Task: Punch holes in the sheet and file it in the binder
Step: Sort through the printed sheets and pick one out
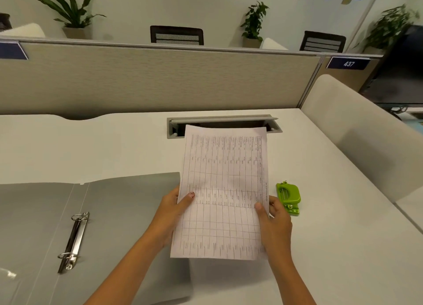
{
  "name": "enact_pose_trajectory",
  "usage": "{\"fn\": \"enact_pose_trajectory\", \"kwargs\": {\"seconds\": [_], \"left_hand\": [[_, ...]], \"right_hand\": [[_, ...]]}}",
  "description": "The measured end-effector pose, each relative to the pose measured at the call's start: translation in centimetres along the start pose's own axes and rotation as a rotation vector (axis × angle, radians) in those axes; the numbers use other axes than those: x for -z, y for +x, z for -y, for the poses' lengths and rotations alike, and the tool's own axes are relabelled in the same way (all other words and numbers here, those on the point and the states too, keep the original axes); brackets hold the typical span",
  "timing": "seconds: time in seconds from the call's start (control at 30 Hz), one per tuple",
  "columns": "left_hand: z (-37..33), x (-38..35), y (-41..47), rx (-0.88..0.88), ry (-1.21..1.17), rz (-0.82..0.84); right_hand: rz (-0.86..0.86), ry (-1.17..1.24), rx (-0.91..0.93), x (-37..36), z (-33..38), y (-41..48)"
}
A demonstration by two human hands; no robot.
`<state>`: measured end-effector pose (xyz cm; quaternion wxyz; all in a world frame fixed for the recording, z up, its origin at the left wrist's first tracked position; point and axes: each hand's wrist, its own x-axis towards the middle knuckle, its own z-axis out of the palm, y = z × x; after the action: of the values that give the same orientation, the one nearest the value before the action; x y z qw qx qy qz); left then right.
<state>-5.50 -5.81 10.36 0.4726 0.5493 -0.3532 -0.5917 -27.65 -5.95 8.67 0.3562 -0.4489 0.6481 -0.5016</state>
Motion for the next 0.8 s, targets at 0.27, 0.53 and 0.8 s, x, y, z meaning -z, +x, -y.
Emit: {"fn": "enact_pose_trajectory", "kwargs": {"seconds": [0.27, 0.53, 0.8], "left_hand": [[0.0, -1.3, -0.1, -0.214, 0.155, -0.112], [0.7, -2.1, 0.2, -0.212, 0.172, -0.227], [1.7, -1.4, 1.0, -0.071, 0.047, -0.226]], "right_hand": [[-0.020, 0.025, 0.104, -0.2, 0.4, -0.5], [-0.094, -0.018, 0.118, 0.1, -0.1, 0.3], [-0.314, -0.212, 0.124, 2.9, -1.6, 3.8]]}}
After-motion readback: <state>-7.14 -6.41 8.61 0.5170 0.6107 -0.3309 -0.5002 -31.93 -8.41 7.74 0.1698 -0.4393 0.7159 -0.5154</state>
